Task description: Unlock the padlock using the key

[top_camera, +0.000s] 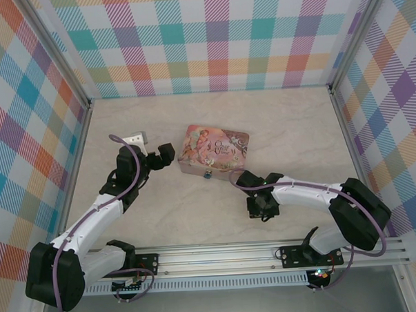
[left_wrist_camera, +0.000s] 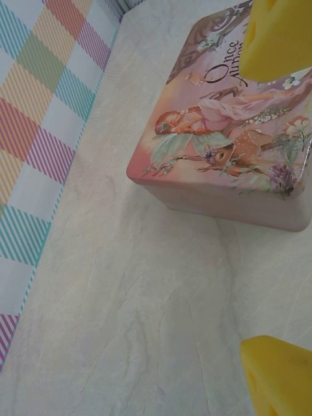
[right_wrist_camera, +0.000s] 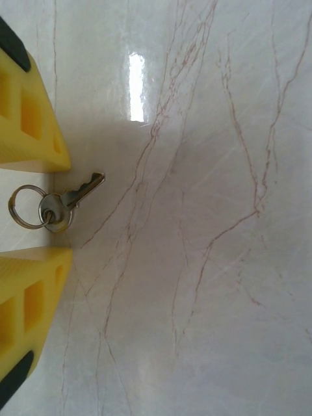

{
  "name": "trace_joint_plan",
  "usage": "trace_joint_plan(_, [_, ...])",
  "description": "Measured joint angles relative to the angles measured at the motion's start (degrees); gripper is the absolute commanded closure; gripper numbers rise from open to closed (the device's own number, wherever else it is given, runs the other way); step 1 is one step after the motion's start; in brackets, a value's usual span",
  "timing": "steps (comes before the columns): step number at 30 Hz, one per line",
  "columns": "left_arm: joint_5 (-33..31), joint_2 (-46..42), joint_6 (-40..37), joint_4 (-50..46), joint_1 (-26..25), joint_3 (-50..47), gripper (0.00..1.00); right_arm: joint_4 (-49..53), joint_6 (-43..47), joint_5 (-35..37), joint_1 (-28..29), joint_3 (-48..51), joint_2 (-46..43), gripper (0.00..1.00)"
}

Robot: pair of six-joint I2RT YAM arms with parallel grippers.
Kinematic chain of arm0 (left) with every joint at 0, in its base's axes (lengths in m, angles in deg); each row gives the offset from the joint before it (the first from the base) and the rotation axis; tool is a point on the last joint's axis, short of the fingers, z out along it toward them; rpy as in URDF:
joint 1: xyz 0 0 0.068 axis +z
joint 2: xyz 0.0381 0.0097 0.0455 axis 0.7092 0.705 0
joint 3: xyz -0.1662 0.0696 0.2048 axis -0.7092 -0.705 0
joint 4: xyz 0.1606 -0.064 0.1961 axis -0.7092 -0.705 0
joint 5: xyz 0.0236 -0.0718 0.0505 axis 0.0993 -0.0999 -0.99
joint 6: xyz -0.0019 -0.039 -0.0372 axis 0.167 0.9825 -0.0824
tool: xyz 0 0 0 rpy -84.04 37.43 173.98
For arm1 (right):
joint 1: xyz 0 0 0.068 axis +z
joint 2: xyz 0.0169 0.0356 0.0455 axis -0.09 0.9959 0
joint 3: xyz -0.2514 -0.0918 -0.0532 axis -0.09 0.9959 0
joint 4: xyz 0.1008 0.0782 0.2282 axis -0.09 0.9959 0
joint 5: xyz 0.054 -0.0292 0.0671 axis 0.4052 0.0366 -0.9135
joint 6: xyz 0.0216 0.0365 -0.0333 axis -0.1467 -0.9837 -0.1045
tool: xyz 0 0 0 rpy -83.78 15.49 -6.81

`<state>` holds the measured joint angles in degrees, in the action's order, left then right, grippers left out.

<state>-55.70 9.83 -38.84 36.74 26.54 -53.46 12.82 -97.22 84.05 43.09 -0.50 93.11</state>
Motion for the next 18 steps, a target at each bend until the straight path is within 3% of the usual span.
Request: trace_joint_plan(18, [0.2, 0.5, 0.0, -0.1, 0.0, 0.2, 0.0, -0.1, -1.5, -0.2, 0.0, 1.3, -1.6, 0.78])
